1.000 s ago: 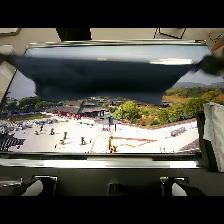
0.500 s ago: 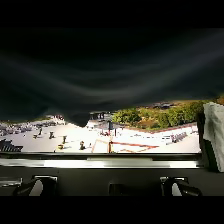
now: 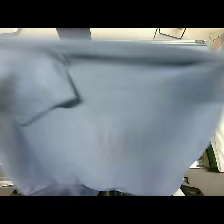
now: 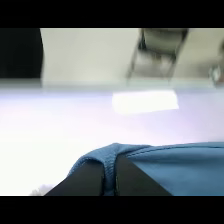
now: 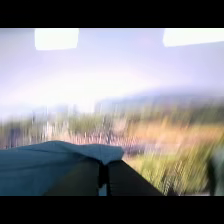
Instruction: Fold the clothes and pants, and hang the long-sleeved shirts on hangers.
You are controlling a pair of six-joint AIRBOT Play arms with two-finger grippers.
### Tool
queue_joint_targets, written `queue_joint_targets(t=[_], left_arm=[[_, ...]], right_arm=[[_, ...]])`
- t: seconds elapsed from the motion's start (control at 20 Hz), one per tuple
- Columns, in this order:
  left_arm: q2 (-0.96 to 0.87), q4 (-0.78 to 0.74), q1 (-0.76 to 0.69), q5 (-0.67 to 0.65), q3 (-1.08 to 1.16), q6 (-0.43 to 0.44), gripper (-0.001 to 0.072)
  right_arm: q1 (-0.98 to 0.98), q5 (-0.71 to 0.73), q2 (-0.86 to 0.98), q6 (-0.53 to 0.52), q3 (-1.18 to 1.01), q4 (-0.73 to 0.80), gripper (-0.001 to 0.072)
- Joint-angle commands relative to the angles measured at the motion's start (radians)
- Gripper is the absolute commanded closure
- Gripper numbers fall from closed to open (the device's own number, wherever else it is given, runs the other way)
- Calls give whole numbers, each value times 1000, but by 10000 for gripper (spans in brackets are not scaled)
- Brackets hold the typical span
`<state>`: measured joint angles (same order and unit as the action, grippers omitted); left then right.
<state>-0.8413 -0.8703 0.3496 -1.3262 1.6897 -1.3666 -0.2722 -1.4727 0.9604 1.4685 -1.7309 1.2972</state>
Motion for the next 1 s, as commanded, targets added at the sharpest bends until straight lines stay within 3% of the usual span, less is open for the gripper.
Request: queue_joint_targets(t=[0.0,0.1,0.2,0.4,0.65,0.75,0.95], left_arm=[[-73,5,-79,22,-447,24,687],[-142,6,-145,219,-710,29,686],[-264,8,-176,388,-835,28,685],[-515,27,-183,551,-727,60,685],[-708,33,-208,644,-494,85,685],[-763,33,-231,676,-428,85,685],[-836,33,-291,737,-369,85,685]], right_arm=[[49,-79,189,19,303,-25,675],[132,83,316,18,441,-18,675],[197,221,477,75,437,-6,674],[229,480,688,141,312,-54,672],[212,804,742,274,233,-23,672],[212,847,759,282,233,-10,672],[212,779,819,288,233,67,672]])
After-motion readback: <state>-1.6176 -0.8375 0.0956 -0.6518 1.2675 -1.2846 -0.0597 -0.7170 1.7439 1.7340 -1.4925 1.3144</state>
